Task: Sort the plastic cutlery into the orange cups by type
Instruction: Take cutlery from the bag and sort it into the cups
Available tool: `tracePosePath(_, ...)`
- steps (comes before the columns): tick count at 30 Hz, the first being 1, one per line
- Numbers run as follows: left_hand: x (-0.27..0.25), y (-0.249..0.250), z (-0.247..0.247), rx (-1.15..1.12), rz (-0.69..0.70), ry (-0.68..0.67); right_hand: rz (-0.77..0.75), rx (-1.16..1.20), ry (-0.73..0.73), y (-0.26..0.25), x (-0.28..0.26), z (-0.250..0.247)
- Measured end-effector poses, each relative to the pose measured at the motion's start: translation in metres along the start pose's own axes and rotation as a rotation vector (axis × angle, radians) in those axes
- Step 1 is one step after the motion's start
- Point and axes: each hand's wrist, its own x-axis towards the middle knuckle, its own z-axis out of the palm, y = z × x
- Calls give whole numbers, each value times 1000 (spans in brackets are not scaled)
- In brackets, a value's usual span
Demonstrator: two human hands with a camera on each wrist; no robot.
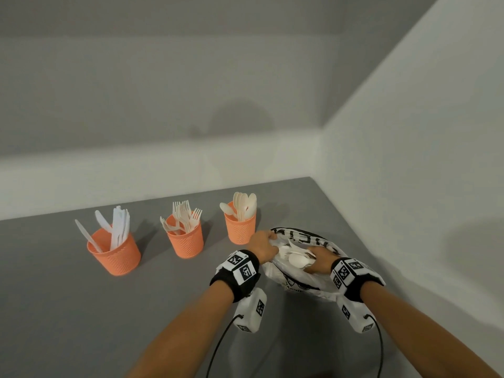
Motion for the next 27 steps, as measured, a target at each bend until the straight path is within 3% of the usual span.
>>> tracePosePath(11, 11, 2, -2, 1, 1, -27, 1, 96, 35, 3, -3, -15)
tracePosePath(22, 17, -2, 3, -22, -14, -41, 56, -92, -17, -2, -10, -1)
tracePosePath(27, 18, -4, 2, -37, -6, -35, 27, 88, -7, 3, -7, -8)
